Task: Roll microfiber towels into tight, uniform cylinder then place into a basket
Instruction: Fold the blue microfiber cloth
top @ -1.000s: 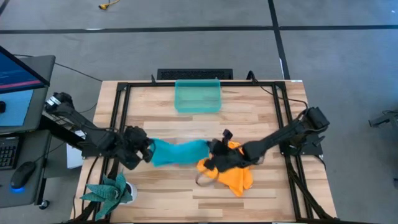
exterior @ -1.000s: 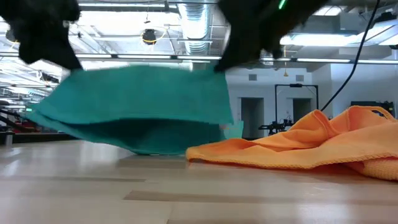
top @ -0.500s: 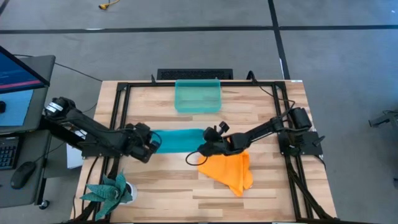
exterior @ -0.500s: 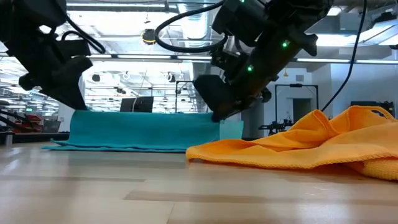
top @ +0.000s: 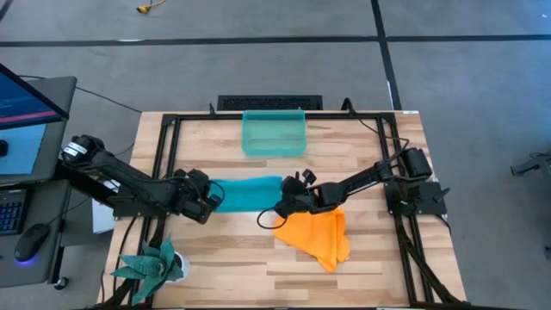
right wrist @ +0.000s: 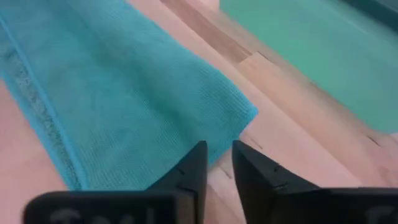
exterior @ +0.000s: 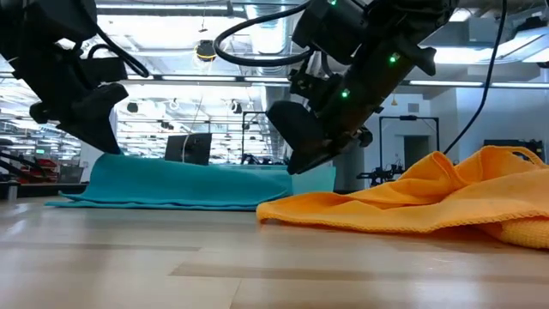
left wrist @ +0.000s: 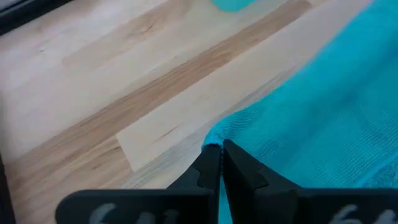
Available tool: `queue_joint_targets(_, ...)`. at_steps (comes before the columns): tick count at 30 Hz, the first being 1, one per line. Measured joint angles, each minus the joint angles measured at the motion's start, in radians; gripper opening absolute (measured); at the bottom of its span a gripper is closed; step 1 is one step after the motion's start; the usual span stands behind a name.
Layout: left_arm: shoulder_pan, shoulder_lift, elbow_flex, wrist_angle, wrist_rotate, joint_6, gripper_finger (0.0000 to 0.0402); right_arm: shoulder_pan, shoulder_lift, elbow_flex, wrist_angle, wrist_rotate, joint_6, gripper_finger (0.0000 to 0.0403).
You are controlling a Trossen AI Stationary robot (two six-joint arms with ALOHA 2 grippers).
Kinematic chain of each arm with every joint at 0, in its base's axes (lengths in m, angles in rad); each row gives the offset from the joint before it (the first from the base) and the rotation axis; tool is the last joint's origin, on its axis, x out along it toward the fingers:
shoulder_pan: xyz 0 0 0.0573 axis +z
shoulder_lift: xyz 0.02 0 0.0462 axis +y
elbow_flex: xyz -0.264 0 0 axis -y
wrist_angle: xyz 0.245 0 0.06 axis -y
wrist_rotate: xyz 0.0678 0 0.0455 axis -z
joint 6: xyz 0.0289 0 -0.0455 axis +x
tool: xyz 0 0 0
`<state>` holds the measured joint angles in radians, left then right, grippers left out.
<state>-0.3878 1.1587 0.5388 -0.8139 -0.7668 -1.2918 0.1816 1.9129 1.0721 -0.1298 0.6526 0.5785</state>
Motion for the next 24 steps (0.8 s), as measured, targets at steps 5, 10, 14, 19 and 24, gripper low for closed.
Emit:
queue_joint_targets(5, 0.0, 0.0, 0.0, 0.001, -0.051, 0.006, 0.0041, -0.012, 0.0, 0.0, 0.001, -0.001, 0.0, 0.0146)
queue_joint_targets(10, 0.0, 0.0, 0.0, 0.0, -0.114, 0.014, 0.01, -0.013, -0.01, 0.0, 0.003, -0.007, -0.001, 0.0172)
queue_joint_targets(14, 0.0, 0.0, 0.006, -0.03, -0.099, 0.067, 0.0135, -0.012, -0.028, -0.002, -0.012, -0.025, -0.02, 0.0179)
queue_joint_targets(19, 0.0, -0.001, 0.1, -0.197, -0.119, 0.075, 0.0146, -0.012, -0.069, 0.002, -0.038, -0.039, -0.03, 0.0175)
queue_joint_targets(24, 0.0, -0.002, 0.205, -0.286, -0.174, 0.099, 0.0144, -0.005, -0.13, 0.004, -0.081, -0.046, -0.038, 0.0167)
